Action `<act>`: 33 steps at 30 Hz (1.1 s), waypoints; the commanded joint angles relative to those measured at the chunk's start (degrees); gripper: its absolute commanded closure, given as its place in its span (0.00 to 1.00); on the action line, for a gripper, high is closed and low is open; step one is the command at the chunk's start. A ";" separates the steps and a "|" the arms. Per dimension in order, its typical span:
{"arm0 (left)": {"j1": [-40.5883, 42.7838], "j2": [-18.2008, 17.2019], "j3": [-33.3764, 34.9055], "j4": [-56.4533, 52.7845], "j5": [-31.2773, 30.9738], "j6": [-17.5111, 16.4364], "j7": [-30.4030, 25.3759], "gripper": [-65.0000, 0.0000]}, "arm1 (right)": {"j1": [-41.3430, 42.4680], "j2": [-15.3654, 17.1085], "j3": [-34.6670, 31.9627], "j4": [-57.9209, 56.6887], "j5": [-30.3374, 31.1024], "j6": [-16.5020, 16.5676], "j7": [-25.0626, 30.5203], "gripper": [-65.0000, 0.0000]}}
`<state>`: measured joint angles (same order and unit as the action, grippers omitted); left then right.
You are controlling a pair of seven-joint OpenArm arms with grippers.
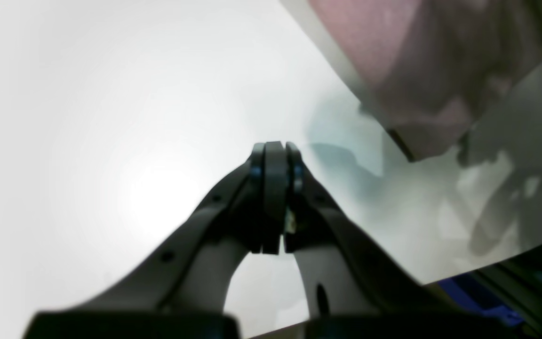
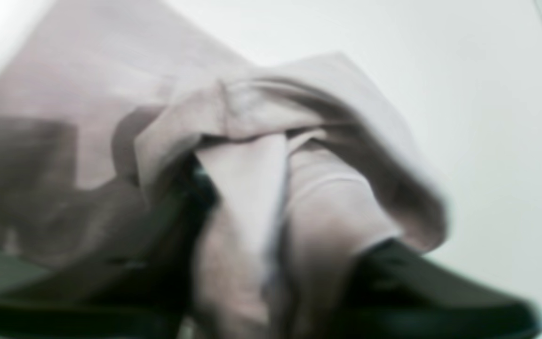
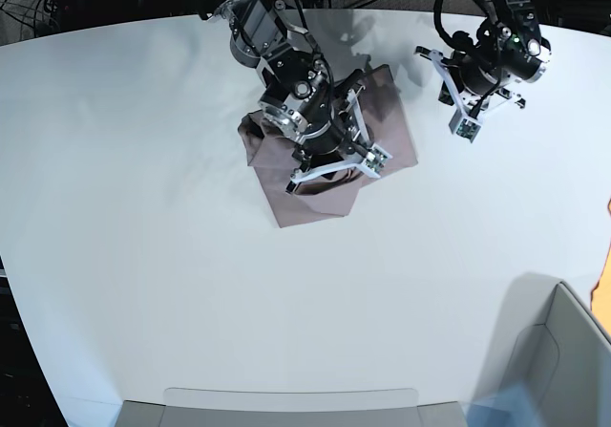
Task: Fold the T-shirt properly
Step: 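Press and square the folded bundle with both grippers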
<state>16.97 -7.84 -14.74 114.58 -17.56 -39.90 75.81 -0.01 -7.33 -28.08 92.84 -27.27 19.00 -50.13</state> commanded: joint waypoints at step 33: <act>-3.83 -0.03 11.89 1.94 -0.68 -0.10 -8.69 1.00 | 7.62 12.56 22.93 5.05 28.54 0.03 0.94 1.00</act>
<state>13.13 -7.53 -2.68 115.55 -18.24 -40.14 67.31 6.50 5.13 -5.04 97.17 0.64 18.81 -50.43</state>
